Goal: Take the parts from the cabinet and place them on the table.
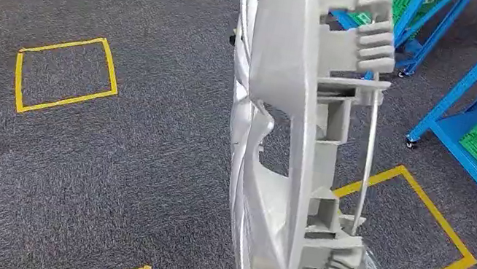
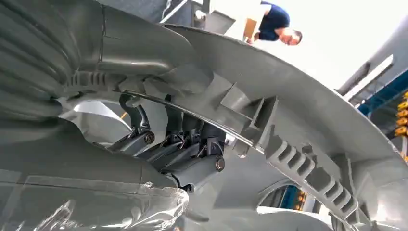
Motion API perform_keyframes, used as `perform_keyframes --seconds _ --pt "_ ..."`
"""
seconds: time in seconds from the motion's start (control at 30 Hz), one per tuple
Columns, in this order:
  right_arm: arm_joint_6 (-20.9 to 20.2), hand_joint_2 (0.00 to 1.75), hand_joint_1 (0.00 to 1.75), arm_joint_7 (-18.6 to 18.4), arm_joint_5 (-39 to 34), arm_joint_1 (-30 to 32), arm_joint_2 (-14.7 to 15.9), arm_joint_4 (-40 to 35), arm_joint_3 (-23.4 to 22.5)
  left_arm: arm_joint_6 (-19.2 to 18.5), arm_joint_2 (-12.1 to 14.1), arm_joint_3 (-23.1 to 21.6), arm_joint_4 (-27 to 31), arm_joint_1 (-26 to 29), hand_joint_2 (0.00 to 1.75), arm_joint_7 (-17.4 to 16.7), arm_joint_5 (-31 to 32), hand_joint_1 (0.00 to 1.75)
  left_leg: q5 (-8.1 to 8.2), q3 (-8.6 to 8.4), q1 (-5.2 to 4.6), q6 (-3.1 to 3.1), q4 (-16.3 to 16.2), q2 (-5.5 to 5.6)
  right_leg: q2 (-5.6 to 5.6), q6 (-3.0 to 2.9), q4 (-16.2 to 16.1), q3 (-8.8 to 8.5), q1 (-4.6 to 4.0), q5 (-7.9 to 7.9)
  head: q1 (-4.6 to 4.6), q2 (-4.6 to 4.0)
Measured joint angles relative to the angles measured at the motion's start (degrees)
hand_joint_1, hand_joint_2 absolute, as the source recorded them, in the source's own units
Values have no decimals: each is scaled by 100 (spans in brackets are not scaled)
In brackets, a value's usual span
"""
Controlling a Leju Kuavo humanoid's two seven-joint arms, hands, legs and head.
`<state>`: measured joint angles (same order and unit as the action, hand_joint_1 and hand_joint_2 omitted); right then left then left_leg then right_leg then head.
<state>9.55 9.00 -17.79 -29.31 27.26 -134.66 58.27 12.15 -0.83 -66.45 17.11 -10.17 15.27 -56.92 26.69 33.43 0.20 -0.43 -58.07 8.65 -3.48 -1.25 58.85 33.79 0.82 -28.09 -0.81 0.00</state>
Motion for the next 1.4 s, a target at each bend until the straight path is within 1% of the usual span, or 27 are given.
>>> perform_keyframes --seconds 0.03,0.07,0.1,0.17,0.23,0.33,0.37,0.4,0.43,0.53,0.6,0.63,0.7,0.73,0.77,0.83,0.87,0.9,1.03,1.1,1.13,1.2,1.23,1.27,1.33,1.37,1.4 --pt "-2 175 175 -9 -9 -16 0 0 0 -2 9 0 2 2 175 7 0 0 28 29 -16 -21 -21 -83 110 -43 -88 -49 44 35 2 0" --pt "-2 175 175 -18 -20 -22 -4 2 2 20 4 0 9 12 175 7 -2 0 120 64 -47 -59 -133 -438 199 -68 -121 -100 39 35 36 0" --pt "-2 175 175 -13 -31 -40 -4 0 -2 24 24 2 7 8 175 14 -2 0 301 185 -36 -91 -424 -613 269 -90 -129 -121 31 28 74 0" --pt "-7 175 175 -11 -48 -42 -4 0 0 35 50 4 9 -17 175 37 -7 0 689 553 -25 -142 -1289 -723 453 -105 -115 -130 19 7 85 0" --pt "-7 175 175 -9 -63 -41 -4 0 4 35 63 7 9 -43 175 44 -20 0 745 669 -20 -173 -1661 -739 648 -93 -92 -134 20 -24 98 0" --pt "-11 175 175 -13 -63 -43 -4 0 4 33 85 4 7 20 175 33 -66 0 109 101 -2 -169 -583 -932 854 -53 -52 -164 20 -80 113 0" --pt "-13 175 175 -13 -63 -43 -4 0 4 35 92 2 7 49 175 31 -70 0 40 -63 -18 -148 -196 -1183 915 -26 -43 -174 7 -103 126 0" --pt "-15 175 175 -11 -63 -43 -2 0 0 31 107 4 0 58 175 31 -76 0 83 -90 -92 -88 -93 -1262 977 8 -9 -160 -38 -122 144 0" --pt "-13 175 175 -7 -63 -42 -2 0 -5 28 107 2 -2 63 175 33 -74 0 139 -136 -91 28 -34 -1233 1022 31 -2 -133 -47 -118 146 0" --pt "-24 175 175 -15 -63 -46 -2 0 -2 17 107 4 -4 84 175 68 -68 0 84 -97 -96 144 8 -1006 1250 103 -34 -177 -26 -122 118 0" --pt "-31 175 175 -15 -63 -53 2 -2 -9 15 87 4 -2 77 175 68 -70 0 52 -123 -54 207 43 -890 668 133 313 -25 12 -391 83 0" --pt "-35 175 175 -15 -63 -48 2 0 -7 15 76 4 -2 67 175 68 -70 0 49 -121 -53 225 42 -821 473 134 795 208 11 -622 35 0" --pt "-46 175 175 -15 -63 -40 4 0 -5 7 61 4 -2 66 175 72 -74 0 52 -120 -70 247 38 -687 381 129 1640 657 0 -891 11 0" --pt "-48 175 175 -17 -65 -33 9 0 -2 0 55 4 -2 64 175 77 -85 0 53 -125 -77 248 34 -605 379 116 1780 763 -11 -847 4 0" --pt "-48 175 175 -17 -63 -26 9 0 0 0 48 4 -2 60 175 79 -87 0 54 -135 -77 248 30 -516 374 94 1644 735 -19 -665 -2 0" --pt "-44 175 175 -22 -63 -26 9 0 -5 0 33 4 -2 43 175 73 -85 0 62 -158 -79 241 14 -332 249 27 724 378 -20 -60 -18 0" --pt "-37 175 175 -22 -57 -28 11 0 -7 0 15 4 2 38 175 66 -83 0 74 -152 -67 226 5 -261 -30 -14 205 183 -16 201 -33 0" --pt "-31 175 175 -22 -44 -18 17 0 -5 -2 2 2 4 30 175 59 -81 0 80 -113 -87 200 -9 -209 -258 -50 119 115 10 124 -18 0" --pt "-4 175 175 -28 28 -16 24 -2 -9 2 -2 2 11 19 175 64 -76 0 30 -48 -6 50 48 86 11 -67 -76 33 -30 125 -86 0" --pt "17 175 175 -37 37 10 24 -4 -9 31 0 2 11 32 175 59 -76 0 219 23 -48 2 -188 -475 201 -115 -208 -96 -11 144 -53 0" --pt "20 175 175 -35 39 15 24 -4 -11 37 22 4 9 21 175 59 -79 0 407 171 -36 -34 -539 -631 287 -135 -214 -127 -17 133 -59 0" --pt "17 175 175 -31 41 37 24 -4 -4 44 50 4 9 -12 175 75 -74 0 753 566 -16 -87 -1445 -720 489 -141 -204 -159 -18 89 -44 0" --pt "17 175 175 -31 41 46 24 -4 -2 44 55 4 9 -29 175 77 -72 0 773 636 -10 -105 -1629 -729 580 -131 -202 -173 -15 73 -40 0" --pt "17 175 175 -33 41 50 24 -4 0 44 63 4 9 -27 175 75 -72 0 672 592 4 -123 -1570 -738 657 -117 -196 -187 -12 54 -37 0" --pt "17 175 175 -39 41 50 24 -4 2 44 83 2 9 8 175 55 -79 0 163 234 48 -152 -804 -826 805 -81 -165 -220 -5 2 -33 0" --pt "17 175 175 -37 41 49 24 -4 2 48 90 0 7 42 175 53 -79 0 -78 10 60 -163 -311 -984 863 -44 -136 -245 2 -38 -35 0" --pt "17 175 175 -37 41 50 24 -6 2 50 94 -2 2 58 175 51 -81 0 56 -38 -15 -158 -227 -1234 920 -6 -132 -246 -28 -68 -22 0"
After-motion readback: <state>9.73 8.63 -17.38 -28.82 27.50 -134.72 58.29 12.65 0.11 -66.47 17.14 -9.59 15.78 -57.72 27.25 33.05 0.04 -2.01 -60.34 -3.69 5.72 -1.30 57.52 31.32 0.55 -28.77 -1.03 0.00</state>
